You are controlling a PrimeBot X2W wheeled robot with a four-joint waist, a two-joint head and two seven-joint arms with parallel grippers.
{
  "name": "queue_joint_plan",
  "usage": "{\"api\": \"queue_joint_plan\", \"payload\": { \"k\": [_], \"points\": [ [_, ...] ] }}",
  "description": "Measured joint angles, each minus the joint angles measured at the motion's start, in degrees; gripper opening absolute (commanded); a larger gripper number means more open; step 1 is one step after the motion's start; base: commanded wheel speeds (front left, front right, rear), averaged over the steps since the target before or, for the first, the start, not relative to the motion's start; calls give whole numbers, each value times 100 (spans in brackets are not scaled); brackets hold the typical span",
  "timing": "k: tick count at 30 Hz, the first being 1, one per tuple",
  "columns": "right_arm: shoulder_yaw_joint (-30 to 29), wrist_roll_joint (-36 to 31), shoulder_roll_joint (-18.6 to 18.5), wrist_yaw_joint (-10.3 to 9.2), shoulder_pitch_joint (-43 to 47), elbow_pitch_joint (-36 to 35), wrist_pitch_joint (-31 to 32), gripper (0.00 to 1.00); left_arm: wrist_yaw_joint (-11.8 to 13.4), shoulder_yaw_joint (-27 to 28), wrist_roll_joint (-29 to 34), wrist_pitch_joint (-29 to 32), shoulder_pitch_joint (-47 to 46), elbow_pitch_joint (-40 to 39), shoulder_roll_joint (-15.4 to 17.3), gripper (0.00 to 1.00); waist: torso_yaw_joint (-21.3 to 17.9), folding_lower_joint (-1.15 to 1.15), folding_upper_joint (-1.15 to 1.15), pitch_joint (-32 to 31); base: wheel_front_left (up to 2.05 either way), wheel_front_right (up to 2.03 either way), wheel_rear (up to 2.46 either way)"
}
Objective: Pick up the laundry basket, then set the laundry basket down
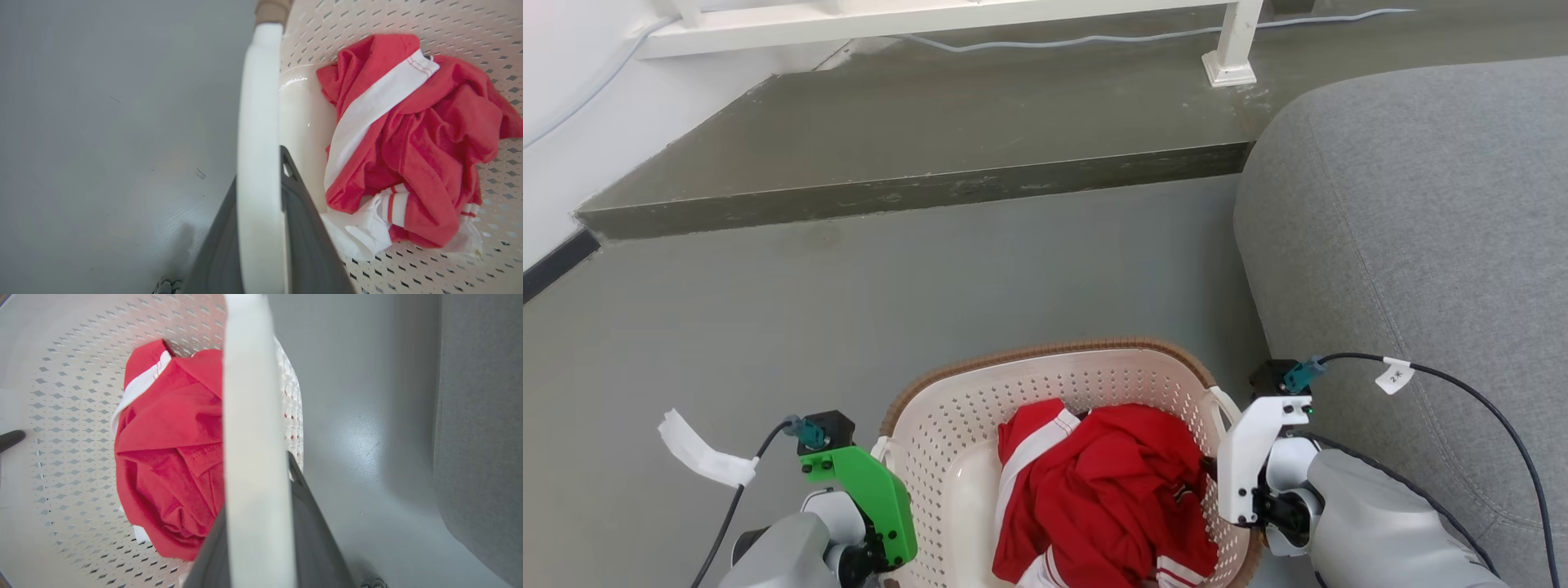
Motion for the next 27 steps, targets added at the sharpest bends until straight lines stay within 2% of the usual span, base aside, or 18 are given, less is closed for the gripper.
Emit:
{"api": "queue_joint_plan", "payload": {
  "k": [27],
  "points": [
    [242,151,-20,-1,-261,52,19,0,0,-42,-91,-67,-87,-8,7,0,1,0,0,238,0,0,0]
  ]
}}
